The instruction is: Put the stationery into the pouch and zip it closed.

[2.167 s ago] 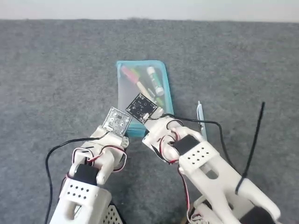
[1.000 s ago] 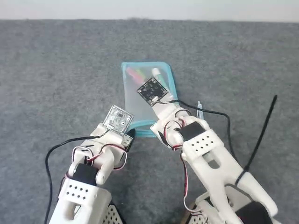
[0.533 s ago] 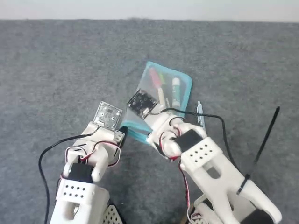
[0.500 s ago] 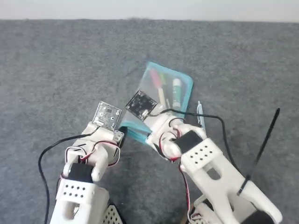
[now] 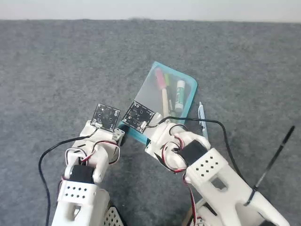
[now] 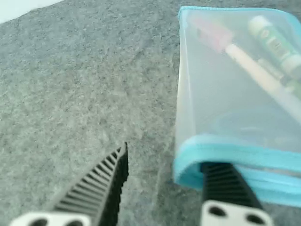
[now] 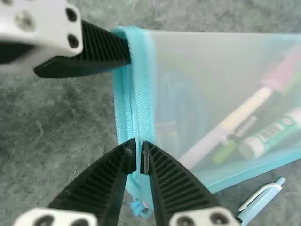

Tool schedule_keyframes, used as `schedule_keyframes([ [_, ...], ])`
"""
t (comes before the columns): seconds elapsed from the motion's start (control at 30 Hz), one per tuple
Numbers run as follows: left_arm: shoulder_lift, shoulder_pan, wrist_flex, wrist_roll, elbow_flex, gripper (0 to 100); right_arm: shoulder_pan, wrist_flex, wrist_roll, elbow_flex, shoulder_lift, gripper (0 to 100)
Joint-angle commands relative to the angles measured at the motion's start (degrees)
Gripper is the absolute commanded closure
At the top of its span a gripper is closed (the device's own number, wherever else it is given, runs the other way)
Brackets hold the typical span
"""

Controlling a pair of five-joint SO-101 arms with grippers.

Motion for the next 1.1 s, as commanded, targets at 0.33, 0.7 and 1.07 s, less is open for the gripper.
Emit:
schedule_keyframes([
  [0.33, 0.09, 0.0, -2.46, 0.44, -0.13, 82, -0.22, -4.26, -3.08, 2.2, -2.42, 98.9],
  [0.7, 0.09, 0.18, -1.14, 0.79, -1.54, 99, 5.23, -10.51, -5.71, 6.95, -2.33, 93.0],
  [1.07, 0.09, 8.26, 9.49, 2.99, -7.08, 99, -0.31, -11.38, -9.14, 7.3, -2.33, 80.8],
])
